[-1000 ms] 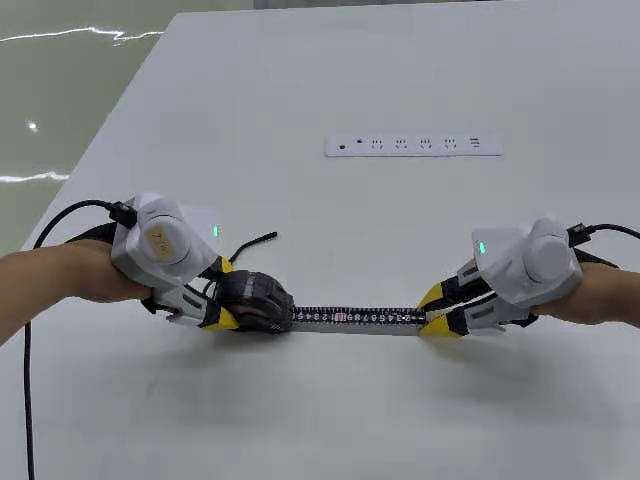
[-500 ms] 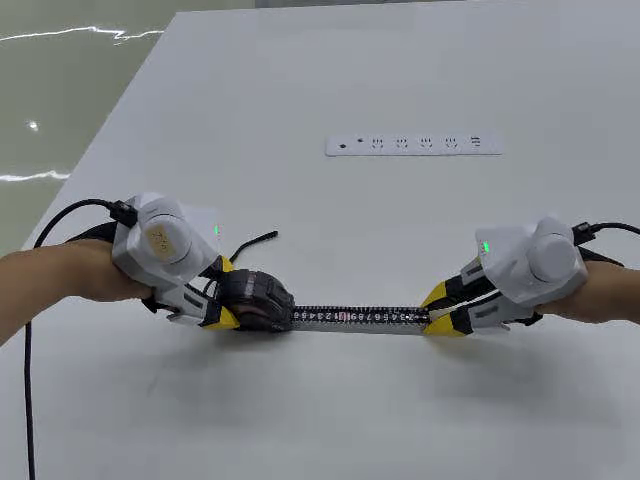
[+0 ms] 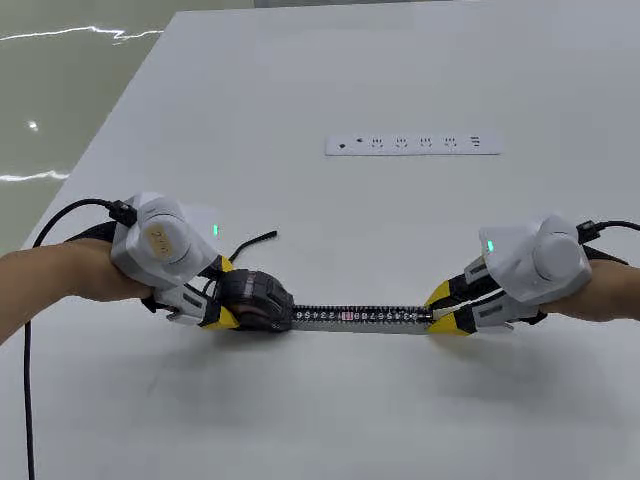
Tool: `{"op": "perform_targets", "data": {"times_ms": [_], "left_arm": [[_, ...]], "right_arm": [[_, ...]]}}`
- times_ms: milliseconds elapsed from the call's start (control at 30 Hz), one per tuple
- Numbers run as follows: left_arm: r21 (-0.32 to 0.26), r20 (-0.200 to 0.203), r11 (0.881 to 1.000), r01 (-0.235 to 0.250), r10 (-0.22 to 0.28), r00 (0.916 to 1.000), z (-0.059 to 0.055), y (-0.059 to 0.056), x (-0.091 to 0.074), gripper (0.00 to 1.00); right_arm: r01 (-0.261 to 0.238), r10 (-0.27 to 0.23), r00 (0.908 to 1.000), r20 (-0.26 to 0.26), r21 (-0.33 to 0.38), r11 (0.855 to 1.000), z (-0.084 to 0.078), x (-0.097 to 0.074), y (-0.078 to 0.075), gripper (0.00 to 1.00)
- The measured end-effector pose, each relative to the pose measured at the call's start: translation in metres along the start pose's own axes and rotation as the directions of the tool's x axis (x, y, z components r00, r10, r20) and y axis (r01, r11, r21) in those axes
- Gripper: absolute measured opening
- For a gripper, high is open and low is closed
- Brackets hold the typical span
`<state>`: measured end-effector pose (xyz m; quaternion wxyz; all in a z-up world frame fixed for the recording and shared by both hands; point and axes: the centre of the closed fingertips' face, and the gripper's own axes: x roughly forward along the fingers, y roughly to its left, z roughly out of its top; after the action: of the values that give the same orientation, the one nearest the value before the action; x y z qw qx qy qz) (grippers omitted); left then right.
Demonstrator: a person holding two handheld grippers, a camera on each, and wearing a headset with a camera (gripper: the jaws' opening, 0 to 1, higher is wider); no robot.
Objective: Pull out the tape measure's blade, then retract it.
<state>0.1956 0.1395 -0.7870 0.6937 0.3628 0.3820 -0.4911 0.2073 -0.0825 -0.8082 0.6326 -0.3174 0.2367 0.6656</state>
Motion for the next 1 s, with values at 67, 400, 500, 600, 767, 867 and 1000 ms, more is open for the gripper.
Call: {"op": "perform_targets", "data": {"times_ms": [67, 400, 500, 600, 767, 867, 1000], "left_arm": [[0.001, 0.0, 1.0, 0.0, 0.0, 1.0, 0.0002, -0.0001, 0.0, 0.27], [0.0, -0.001, 1.0, -0.002, 0.002, 1.0, 0.0036, -0.0024, -0.0017, 0.27], [-0.001, -0.001, 1.0, -0.001, 0.001, 1.0, -0.0012, 0.0013, 0.0006, 0.27], [0.0, -0.002, 1.0, -0.001, 0.001, 1.0, 0.003, -0.002, -0.0014, 0.27], [0.001, -0.002, 1.0, -0.002, 0.002, 1.0, 0.0049, -0.0037, -0.0022, 0.27], [0.002, -0.002, 1.0, -0.002, 0.002, 1.0, 0.0051, -0.0039, -0.002, 0.27], [0.003, -0.003, 1.0, -0.002, 0.002, 1.0, 0.0017, -0.0008, 0.0002, 0.27]], "right_arm": [[0.0, 0.0, 1.0, -0.001, 0.001, 1.0, -0.0013, -0.0001, 0.0001, 0.11], [0.002, -0.002, 1.0, -0.003, 0.001, 1.0, -0.0032, -0.0024, -0.0006, 0.11], [-0.001, 0.001, 1.0, -0.004, 0.003, 1.0, -0.0041, -0.003, -0.0007, 0.11], [-0.001, 0.001, 1.0, -0.005, 0.002, 1.0, -0.0047, -0.0037, -0.001, 0.11], [-0.003, 0.003, 1.0, -0.008, 0.002, 1.0, -0.005, -0.0059, 0.0, 0.11], [-0.004, 0.004, 0.9999, -0.01, 0.002, 1.0, -0.0057, -0.0069, 0.0006, 0.11], [-0.006, 0.006, 0.9999, -0.012, 0.006, 1.0, -0.0051, -0.0092, 0.0022, 0.11]]}}
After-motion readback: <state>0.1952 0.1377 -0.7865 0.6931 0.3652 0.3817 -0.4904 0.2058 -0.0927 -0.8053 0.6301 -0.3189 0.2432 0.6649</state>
